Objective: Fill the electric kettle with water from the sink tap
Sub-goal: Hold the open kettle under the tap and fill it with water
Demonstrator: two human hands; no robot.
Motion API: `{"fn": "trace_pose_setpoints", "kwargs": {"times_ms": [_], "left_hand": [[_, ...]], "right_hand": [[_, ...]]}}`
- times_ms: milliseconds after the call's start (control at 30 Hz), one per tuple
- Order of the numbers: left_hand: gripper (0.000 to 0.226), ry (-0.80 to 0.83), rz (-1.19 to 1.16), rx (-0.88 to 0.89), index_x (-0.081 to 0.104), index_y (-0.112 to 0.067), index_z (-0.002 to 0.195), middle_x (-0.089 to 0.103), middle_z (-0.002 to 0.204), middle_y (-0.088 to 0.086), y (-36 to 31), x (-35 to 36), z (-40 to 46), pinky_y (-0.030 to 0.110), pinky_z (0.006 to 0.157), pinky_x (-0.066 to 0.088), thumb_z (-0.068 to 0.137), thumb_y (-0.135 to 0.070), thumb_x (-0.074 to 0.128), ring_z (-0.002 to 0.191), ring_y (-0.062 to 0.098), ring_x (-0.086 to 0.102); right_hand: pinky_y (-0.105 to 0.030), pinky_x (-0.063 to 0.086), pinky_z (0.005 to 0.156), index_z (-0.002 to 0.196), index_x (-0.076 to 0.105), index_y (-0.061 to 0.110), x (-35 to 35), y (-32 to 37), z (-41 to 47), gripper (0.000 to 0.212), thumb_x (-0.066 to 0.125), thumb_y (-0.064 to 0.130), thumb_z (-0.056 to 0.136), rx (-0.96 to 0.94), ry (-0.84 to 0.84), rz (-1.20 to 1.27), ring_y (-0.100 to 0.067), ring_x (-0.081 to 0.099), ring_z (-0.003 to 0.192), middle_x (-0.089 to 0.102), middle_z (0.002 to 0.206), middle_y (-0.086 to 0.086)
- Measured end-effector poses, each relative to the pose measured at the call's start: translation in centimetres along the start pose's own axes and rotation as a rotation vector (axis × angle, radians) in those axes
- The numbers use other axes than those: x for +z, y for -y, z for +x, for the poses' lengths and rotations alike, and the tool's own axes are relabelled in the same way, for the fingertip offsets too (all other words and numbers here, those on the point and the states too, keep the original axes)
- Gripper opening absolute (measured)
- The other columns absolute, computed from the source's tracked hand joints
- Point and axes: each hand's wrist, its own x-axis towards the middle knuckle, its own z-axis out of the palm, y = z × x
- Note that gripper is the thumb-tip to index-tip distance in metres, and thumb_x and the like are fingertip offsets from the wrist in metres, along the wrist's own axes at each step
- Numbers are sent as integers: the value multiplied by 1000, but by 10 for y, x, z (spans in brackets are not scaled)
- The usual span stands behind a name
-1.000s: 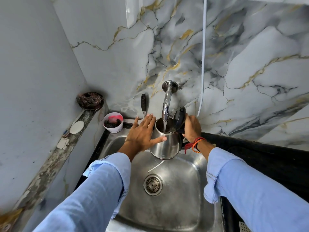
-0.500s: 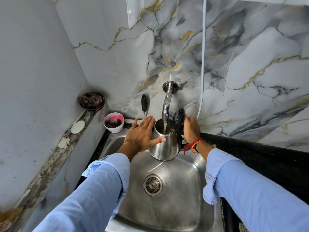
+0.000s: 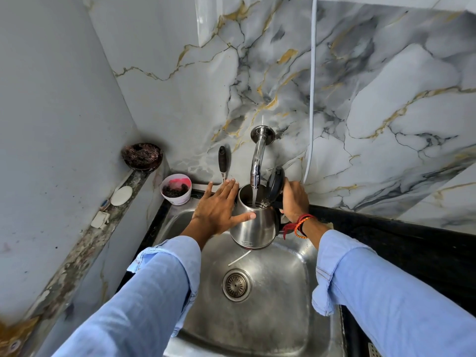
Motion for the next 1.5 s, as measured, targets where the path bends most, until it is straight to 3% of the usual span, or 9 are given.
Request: {"fn": "trace_pose_setpoints", "kwargs": {"times_ms": [300, 700, 1000, 1100, 1367, 1433, 1500], "left_hand": [[119, 24, 7, 7, 14, -11, 163, 14, 172, 6, -4, -4, -1, 54, 128, 4, 77, -92, 3, 160, 17, 11], [116, 23, 12, 17, 14, -11, 163, 16, 172, 7, -3, -3, -2, 54, 128, 4, 80, -92, 7, 159, 18, 12], [115, 23, 10, 18, 16, -11, 163, 18, 171, 7, -3, -3, -4, 54, 128, 3, 80, -91, 8, 159, 18, 14], [115, 23, 14, 20, 16, -11, 163, 19, 171, 6, -2, -4, -4, 53, 129, 3, 80, -90, 9, 159, 19, 15], [116, 33, 14, 28, 16, -11, 163, 18, 171, 6, -1, -5, -2, 54, 128, 4, 79, -91, 6, 159, 18, 14], [113, 59, -53, 27, 15, -11, 163, 17, 172, 6, -2, -7, -2, 54, 128, 4, 81, -89, 11, 159, 18, 12], [103, 72, -268, -12, 18, -14, 162, 20, 171, 5, -5, -13, 2, 55, 128, 5, 87, -85, 22, 159, 18, 13]], "right_hand": [[-27, 28, 52, 57, 48, 16, -7, 2, -6, 54, 32, 53, 93, 24, -12, -10, -12, 44, 58, 48, 61, 1], [-28, 29, 53, 57, 49, 17, -6, 4, -7, 54, 28, 59, 85, 44, -16, -9, -13, 45, 59, 50, 62, 2], [-27, 30, 52, 56, 48, 17, -4, 3, -8, 54, 34, 52, 95, 29, -23, -15, -14, 45, 57, 49, 60, 1], [-28, 30, 52, 55, 48, 15, -5, 5, -9, 57, 28, 59, 86, 26, -8, -19, -15, 46, 57, 50, 60, 0], [-36, 37, 60, 56, 49, 14, -4, 4, -8, 59, 26, 61, 83, 25, -18, -20, -30, 53, 67, 54, 63, -6], [-36, 36, 59, 55, 49, 14, -4, 4, -8, 61, 25, 65, 80, 26, -25, -18, -29, 52, 65, 52, 60, -4], [-35, 35, 57, 55, 49, 15, -3, 3, -9, 62, 24, 67, 78, 25, -31, -18, -27, 51, 63, 52, 59, -3]]}}
